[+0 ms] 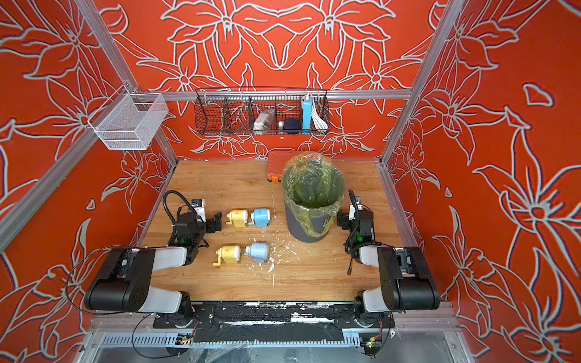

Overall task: Take out the pencil sharpener tray and clean the shavings
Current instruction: Pick up the pencil sharpener from the center of the board.

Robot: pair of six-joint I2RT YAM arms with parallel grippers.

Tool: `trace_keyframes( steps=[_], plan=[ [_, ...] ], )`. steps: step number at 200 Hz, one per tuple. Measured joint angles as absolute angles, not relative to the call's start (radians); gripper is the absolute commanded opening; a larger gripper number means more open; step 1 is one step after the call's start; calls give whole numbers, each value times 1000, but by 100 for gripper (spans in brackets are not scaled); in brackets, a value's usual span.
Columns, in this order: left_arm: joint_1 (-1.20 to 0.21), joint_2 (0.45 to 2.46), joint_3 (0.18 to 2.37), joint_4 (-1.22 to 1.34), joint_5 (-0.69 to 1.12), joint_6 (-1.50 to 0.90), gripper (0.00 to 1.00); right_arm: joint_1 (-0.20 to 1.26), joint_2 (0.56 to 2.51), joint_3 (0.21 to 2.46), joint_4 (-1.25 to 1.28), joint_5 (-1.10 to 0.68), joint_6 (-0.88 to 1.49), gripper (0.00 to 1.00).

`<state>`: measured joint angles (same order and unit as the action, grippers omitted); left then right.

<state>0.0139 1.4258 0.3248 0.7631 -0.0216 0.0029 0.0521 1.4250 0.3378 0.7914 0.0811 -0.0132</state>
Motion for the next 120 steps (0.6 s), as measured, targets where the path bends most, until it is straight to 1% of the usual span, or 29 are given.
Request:
trace_keyframes(
  steps=[120],
  plan=[
    [16, 1426, 325, 756, -17, 2, 98, 43, 1425, 338, 789, 76, -13, 97]
  ],
)
